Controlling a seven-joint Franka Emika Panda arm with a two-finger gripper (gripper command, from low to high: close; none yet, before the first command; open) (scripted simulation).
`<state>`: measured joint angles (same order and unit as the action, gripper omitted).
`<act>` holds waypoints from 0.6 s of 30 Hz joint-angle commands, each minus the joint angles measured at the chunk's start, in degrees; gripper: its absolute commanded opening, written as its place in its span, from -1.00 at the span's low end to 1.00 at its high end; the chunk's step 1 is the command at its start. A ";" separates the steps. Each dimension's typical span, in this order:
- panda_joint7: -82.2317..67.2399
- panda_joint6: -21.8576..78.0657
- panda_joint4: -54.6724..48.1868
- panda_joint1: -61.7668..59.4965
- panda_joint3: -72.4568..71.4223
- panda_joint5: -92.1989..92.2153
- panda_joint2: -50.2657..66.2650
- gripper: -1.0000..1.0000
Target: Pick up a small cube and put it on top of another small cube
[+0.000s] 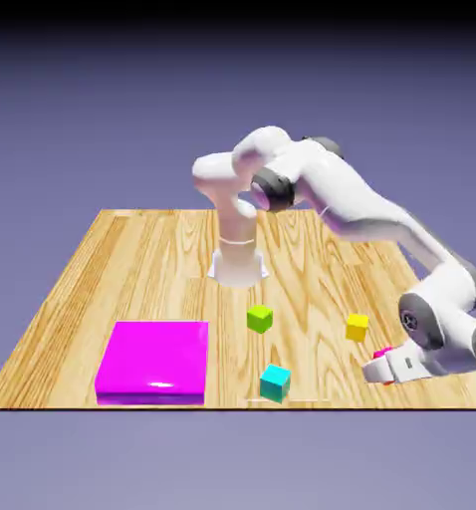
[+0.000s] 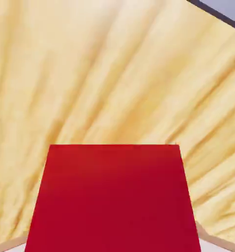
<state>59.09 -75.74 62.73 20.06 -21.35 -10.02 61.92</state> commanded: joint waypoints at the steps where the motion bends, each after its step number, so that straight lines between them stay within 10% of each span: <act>1: -0.30 -0.08 -0.28 0.44 0.77 0.80 -0.81 -1.00; 18: -8.25 -34.86 28.62 9.95 28.29 31.86 -36.11 -1.00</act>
<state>50.78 -110.60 91.35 30.00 6.94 22.01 25.81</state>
